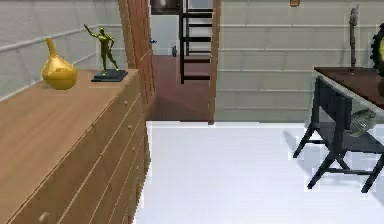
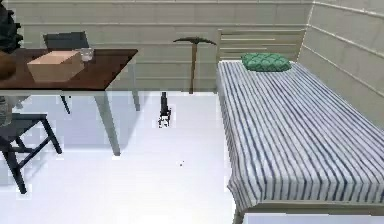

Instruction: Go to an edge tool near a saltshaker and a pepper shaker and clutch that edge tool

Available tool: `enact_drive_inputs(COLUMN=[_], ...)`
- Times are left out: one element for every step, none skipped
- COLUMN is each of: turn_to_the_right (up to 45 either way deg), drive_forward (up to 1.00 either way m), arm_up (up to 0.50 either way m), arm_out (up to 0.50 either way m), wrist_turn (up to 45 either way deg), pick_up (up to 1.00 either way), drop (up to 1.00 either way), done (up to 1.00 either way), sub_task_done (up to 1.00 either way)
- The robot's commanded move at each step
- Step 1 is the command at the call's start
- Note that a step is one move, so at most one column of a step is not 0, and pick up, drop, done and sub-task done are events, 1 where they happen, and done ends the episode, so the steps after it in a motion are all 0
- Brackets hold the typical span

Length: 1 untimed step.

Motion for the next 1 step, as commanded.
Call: enact_drive_inputs(turn_to_the_right=[-45.0], drive_forward=[0.0], arm_up=[0.0], arm_out=[0.0], wrist_turn=[0.0], pick_up=[0.0], drop=[0.0], done=[0.0], sub_task_done=[0.0])
